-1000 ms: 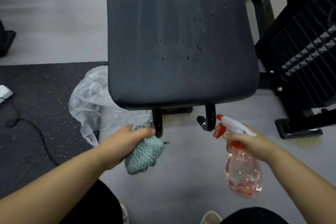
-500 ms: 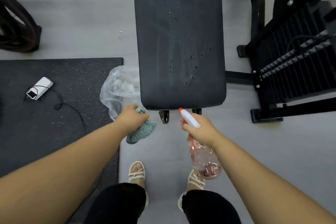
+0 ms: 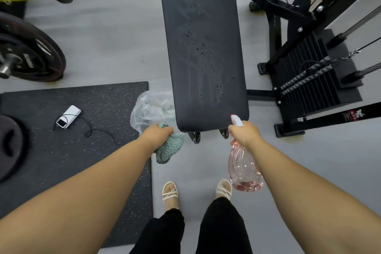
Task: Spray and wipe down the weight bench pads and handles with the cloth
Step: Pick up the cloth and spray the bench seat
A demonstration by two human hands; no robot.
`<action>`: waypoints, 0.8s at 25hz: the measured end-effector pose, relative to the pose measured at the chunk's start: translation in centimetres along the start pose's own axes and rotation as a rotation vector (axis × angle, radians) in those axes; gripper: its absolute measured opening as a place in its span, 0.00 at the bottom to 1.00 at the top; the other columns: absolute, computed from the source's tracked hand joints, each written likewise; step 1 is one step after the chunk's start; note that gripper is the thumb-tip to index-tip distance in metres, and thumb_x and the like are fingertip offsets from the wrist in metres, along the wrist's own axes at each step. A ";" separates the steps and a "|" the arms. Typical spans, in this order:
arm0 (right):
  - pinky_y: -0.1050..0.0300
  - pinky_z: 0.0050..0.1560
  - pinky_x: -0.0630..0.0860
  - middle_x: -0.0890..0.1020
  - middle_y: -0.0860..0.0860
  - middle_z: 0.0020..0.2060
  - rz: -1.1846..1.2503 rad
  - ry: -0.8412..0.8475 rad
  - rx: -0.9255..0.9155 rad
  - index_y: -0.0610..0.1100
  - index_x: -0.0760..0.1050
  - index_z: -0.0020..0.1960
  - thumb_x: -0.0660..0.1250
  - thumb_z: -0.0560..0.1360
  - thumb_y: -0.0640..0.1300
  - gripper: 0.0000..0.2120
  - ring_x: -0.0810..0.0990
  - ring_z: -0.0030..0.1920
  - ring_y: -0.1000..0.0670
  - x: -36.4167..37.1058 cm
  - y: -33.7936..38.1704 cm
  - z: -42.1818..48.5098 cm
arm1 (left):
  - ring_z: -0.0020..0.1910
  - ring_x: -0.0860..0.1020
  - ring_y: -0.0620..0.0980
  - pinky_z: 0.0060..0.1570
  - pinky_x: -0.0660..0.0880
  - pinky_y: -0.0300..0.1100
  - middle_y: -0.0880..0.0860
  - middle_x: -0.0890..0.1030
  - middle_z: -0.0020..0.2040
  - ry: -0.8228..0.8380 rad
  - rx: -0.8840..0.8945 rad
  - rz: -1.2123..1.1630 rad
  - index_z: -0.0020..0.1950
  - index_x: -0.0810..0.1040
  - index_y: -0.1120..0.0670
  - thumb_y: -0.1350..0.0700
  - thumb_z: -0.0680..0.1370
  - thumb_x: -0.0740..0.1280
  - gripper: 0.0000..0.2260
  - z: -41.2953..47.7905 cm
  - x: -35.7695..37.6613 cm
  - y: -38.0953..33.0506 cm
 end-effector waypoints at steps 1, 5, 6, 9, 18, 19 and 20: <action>0.60 0.33 0.71 0.74 0.48 0.35 0.007 -0.018 0.008 0.42 0.70 0.44 0.59 0.72 0.41 0.03 0.80 0.28 0.48 -0.7 0.1 0.2 | 0.51 0.78 0.56 0.43 0.74 0.43 0.58 0.79 0.54 0.002 0.002 -0.027 0.57 0.75 0.56 0.51 0.77 0.63 0.12 -0.2 0.1 -0.6; 0.60 0.29 0.71 0.76 0.47 0.34 0.018 -0.032 0.051 0.41 0.71 0.42 0.59 0.70 0.41 0.04 0.80 0.30 0.46 -2.6 0.9 2.3 | 0.45 0.77 0.54 0.35 0.72 0.41 0.57 0.79 0.49 0.023 -0.003 -0.061 0.54 0.74 0.56 0.53 0.78 0.63 0.09 0.5 1.1 -3.5; 0.58 0.30 0.72 0.77 0.47 0.35 0.014 -0.013 0.062 0.41 0.72 0.43 0.60 0.70 0.42 0.05 0.82 0.33 0.45 -3.0 1.3 3.1 | 0.44 0.77 0.54 0.36 0.73 0.41 0.56 0.79 0.48 0.018 -0.013 -0.060 0.54 0.74 0.56 0.53 0.78 0.63 0.09 1.1 1.2 -4.3; 0.58 0.34 0.72 0.77 0.48 0.35 -0.111 0.067 -0.001 0.42 0.73 0.42 0.62 0.72 0.45 0.06 0.81 0.34 0.47 -3.8 3.6 4.9 | 0.48 0.79 0.56 0.47 0.78 0.47 0.57 0.81 0.50 0.006 -0.028 -0.060 0.55 0.76 0.57 0.52 0.76 0.64 0.12 2.4 1.3 -6.3; 0.51 0.46 0.78 0.75 0.50 0.37 -0.225 0.284 -0.190 0.41 0.72 0.44 0.61 0.73 0.44 0.06 0.84 0.36 0.46 -0.4 10.6 6.5 | 0.44 0.78 0.51 0.35 0.72 0.40 0.56 0.80 0.51 -0.018 -0.071 -0.118 0.57 0.75 0.57 0.51 0.77 0.63 0.12 3.9 0.4 -7.9; 0.51 0.45 0.78 0.74 0.50 0.36 -0.203 0.259 -0.189 0.41 0.71 0.42 0.61 0.73 0.44 0.06 0.84 0.37 0.46 -0.7 11.3 6.7 | 0.42 0.77 0.50 0.33 0.71 0.39 0.56 0.79 0.51 -0.017 -0.075 -0.093 0.56 0.75 0.57 0.52 0.77 0.63 0.12 3.9 -0.1 -7.8; 0.52 0.44 0.78 0.74 0.50 0.36 -0.195 0.227 -0.194 0.42 0.71 0.41 0.61 0.73 0.44 0.06 0.84 0.37 0.46 -1.3 12.1 7.0 | 0.41 0.77 0.49 0.33 0.70 0.39 0.56 0.79 0.51 -0.019 -0.076 -0.073 0.56 0.76 0.57 0.52 0.77 0.63 0.12 4.2 -0.7 -7.6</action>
Point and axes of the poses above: each hand's wrist, its own z-axis towards the middle knuckle, its own x-axis out of the palm, y = z × x, the point moved 8 cm from there along z, towards the middle knuckle
